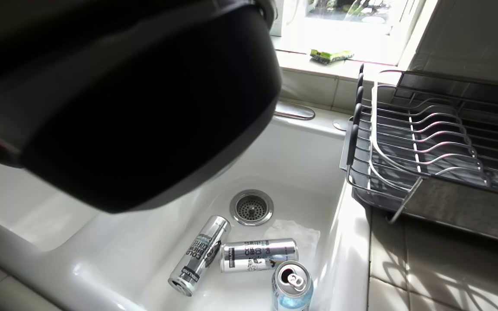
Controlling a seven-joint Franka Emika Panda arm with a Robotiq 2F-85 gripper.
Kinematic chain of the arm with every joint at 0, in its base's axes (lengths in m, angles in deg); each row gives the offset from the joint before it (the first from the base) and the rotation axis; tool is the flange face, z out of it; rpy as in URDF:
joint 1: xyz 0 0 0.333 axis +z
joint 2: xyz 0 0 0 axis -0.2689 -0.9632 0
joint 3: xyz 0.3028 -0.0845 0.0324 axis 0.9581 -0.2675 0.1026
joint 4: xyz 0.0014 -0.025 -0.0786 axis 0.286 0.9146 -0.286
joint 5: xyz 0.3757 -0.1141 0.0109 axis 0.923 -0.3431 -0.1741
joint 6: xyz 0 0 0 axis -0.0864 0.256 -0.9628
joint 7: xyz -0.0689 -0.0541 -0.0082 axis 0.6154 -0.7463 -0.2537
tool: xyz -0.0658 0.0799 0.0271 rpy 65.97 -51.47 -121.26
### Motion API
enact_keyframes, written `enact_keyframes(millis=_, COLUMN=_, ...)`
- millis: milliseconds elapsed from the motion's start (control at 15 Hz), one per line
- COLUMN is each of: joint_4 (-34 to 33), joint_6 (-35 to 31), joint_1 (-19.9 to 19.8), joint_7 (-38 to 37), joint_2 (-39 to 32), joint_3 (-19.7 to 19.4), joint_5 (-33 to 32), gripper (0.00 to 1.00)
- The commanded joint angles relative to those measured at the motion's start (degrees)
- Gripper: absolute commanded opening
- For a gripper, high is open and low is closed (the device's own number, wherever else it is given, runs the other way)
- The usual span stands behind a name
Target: Pick up the empty clear bottle from the sink and put it on the kitchen counter
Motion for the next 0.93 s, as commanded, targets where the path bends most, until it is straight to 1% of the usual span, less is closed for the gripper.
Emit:
enact_keyframes(millis=0, joint_4=4.55, joint_6=-0.16, joint_1=-0.96, joint_7=-0.03, joint_2=7.82, joint_3=1.99, joint_5=6.27, gripper=1.0)
enact_keyframes(millis=67, joint_4=5.23, joint_6=-0.48, joint_1=-0.93, joint_7=-0.12, joint_2=9.8, joint_3=2.59, joint_5=7.78, gripper=1.0)
enact_keyframes(millis=133, joint_4=5.19, joint_6=-3.22, joint_1=0.78, joint_7=-3.68, joint_2=14.32, joint_3=1.63, joint_5=7.77, gripper=1.0)
enact_keyframes(millis=200, joint_4=6.6, joint_6=0.26, joint_1=-1.34, joint_7=-1.08, joint_2=12.88, joint_3=4.52, joint_5=9.66, gripper=1.0)
enact_keyframes(millis=267, joint_4=7.36, joint_6=-0.1, joint_1=-1.65, joint_7=-1.45, joint_2=15.49, joint_3=5.4, joint_5=11.85, gripper=1.0)
enact_keyframes(millis=333, joint_4=7.04, joint_6=-2.53, joint_1=-0.23, joint_7=-4.56, joint_2=19.78, joint_3=4.88, joint_5=11.87, gripper=1.0)
enact_keyframes(millis=400, joint_4=8.11, joint_6=-0.59, joint_1=-1.91, joint_7=-1.68, joint_2=19.33, joint_3=7.53, joint_5=15.03, gripper=1.0)
enact_keyframes(millis=533, joint_4=8.46, joint_6=-0.67, joint_1=-2.14, joint_7=-2.15, joint_2=22.7, joint_3=9.65, joint_5=18.17, gripper=1.0)
enact_keyframes(millis=600, joint_4=8.32, joint_6=-2.47, joint_1=-1.43, joint_7=-4.96, joint_2=26.71, joint_3=9.23, joint_5=18.52, gripper=1.0)
enact_keyframes(millis=733, joint_4=8.57, joint_6=-2.59, joint_1=-1.85, joint_7=-5.65, joint_2=30.56, joint_3=10.26, joint_5=20.99, gripper=1.0)
enact_keyframes(millis=800, joint_4=9.1, joint_6=-1.01, joint_1=-3.2, joint_7=-4.09, joint_2=30.7, joint_3=12.12, joint_5=23.59, gripper=1.0)
enact_keyframes(millis=867, joint_4=9.12, joint_6=-0.78, joint_1=-3.52, joint_7=-4.52, joint_2=31.93, joint_3=12.84, joint_5=24.43, gripper=1.0)
